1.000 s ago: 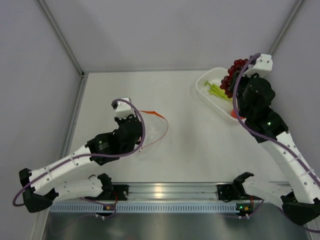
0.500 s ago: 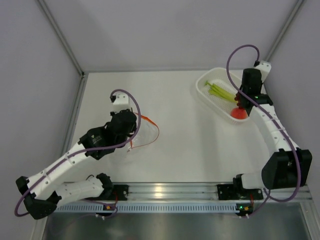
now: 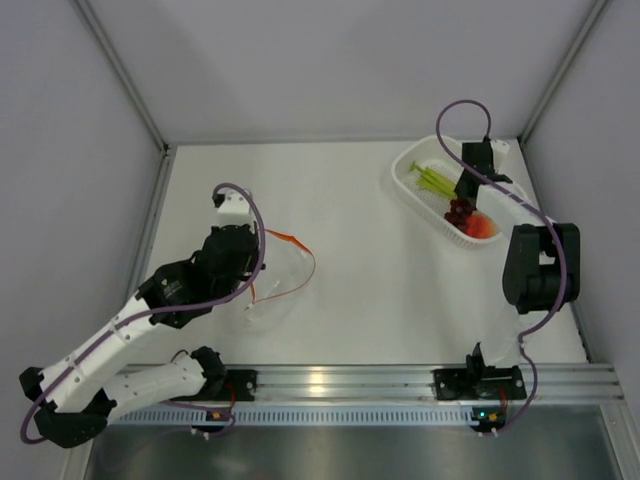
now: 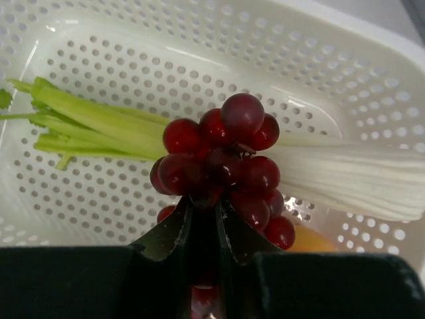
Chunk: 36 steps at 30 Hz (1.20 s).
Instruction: Open the zip-top bag and remove the fake food
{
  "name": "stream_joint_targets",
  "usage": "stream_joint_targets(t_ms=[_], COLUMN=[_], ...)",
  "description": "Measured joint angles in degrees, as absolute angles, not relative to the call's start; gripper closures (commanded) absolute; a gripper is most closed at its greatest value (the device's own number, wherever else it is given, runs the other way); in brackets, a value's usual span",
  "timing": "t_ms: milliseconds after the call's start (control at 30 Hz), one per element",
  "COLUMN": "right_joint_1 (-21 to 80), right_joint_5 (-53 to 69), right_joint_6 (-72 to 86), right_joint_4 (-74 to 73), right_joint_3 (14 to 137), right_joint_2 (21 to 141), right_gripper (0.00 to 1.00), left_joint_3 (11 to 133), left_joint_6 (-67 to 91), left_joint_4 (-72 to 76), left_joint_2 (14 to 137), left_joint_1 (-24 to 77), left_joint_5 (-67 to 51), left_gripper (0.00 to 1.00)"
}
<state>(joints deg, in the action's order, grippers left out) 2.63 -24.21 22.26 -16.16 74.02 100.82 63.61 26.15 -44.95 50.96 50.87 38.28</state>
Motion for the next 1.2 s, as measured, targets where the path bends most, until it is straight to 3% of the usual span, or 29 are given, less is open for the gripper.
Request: stream_joint_targets(t_ms=[67,200,233,400,433,500,800,1100,1200], right_joint_1=[2.55,2.42,2.37,2.33,2.33,2.33,2.44,9.1,10.52], right_joint_5=[-22.48,-19.99,-19.29,-17.76,-17.67,-17.67,-14.41,-14.5,-15.97], right_joint_6=[22.98,24.27,24.43,25.1,25.06,24.84,21.93,20.56,20.67], right_joint_4=[-16.49,-19.09,-19.77,-21.52,-22.24,-24.12,-27.31,-26.55,-27.31], right_joint_3=[74.89,77.08,77.73,80.23,80.44,81.06,81.41,68.93,63.33], right_joint_2=[103.09,105.25,105.32,104.49,103.83,102.06,86.13,64.12,57.19], right_gripper=[0.67,0.47,0.36,0.25,0.12,0.01,0.01,0.01,0.01], left_joint_3=[63.61,63.37,63.11,62.48,62.48,62.48,63.51,75.48,78.76], left_joint_6=[25.3,24.67,24.67,25.19,25.36,25.58,26.09,27.81,28.47], left_joint_4=[-45.06,-45.06,-45.08,-45.17,-45.17,-45.17,-45.84,-47.64,-47.68], left_joint_2=[50.17,49.5,49.5,51.05,51.7,53.15,58.65,71.4,78.11], left_joint_1=[50.87,50.87,50.87,50.28,49.65,47.9,36.99,36.14,36.14], left_joint_5=[38.61,40.29,41.17,47.05,47.59,48.4,49.3,57.93,60.12], left_gripper=[1.0,1.0,1.0,1.0,1.0,1.0,1.0,1.0,0.95])
